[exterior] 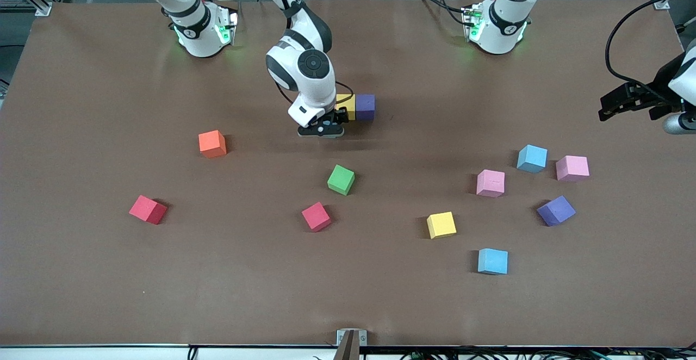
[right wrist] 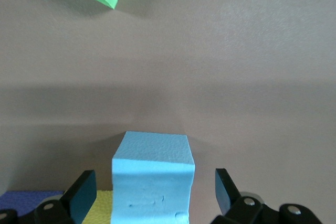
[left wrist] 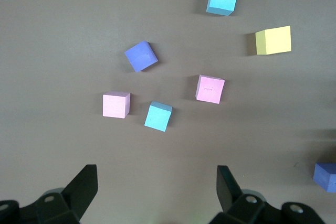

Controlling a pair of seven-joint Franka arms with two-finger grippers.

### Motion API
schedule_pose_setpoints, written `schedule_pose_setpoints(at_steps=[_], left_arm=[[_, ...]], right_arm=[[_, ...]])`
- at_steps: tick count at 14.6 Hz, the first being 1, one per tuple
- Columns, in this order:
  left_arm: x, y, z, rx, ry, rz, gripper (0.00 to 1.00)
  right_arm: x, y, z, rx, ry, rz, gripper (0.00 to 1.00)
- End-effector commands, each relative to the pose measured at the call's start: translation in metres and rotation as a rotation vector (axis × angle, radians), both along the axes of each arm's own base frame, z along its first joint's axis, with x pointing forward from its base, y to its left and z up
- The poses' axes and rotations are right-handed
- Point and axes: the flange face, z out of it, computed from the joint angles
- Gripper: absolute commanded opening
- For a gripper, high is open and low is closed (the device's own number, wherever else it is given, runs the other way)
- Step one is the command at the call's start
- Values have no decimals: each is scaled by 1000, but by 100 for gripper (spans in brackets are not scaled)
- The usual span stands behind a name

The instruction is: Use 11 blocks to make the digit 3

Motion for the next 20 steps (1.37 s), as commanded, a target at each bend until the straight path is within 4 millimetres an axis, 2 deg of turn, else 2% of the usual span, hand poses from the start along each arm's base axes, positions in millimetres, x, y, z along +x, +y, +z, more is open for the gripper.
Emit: schedule_pose_setpoints(at_steps=[1,3,5,6,7,9,10,12,14,15,20], left_arm=[[0,0,6,-15,-8,-12,100],[-2,1,6,-20,-3,-8,100],[-1,1,6,-20,-3,-3,100],[0,2,6,-20,-5,-1,100],[0,1,6,-18,-8,-1,100],[-1,0,2,-19,4,-1,100],[0,1,3,-17,3,-12,100],[-1,-3,5,-17,-2,-14,100],[-2,-1,7,-14,-3,-18,100],[-2,1,7,-17,-5,-15,100],[-3,2,8,-12,-7,-12,100]], right_arm=[[13,0,38,2,17,-54,100],[31,-13,53,23,-10,-99,100],[62,-29,62,46,-30,-151,100],[77,-25,79,78,-56,-173,100],[88,-16,79,94,-62,-254,100],[112,1,67,105,-62,-329,100],[120,14,55,108,-53,-336,100],[131,27,42,107,-54,-400,100],[131,38,28,102,-52,-393,100],[133,41,23,103,-51,-393,96],[142,43,10,76,-50,-448,93]])
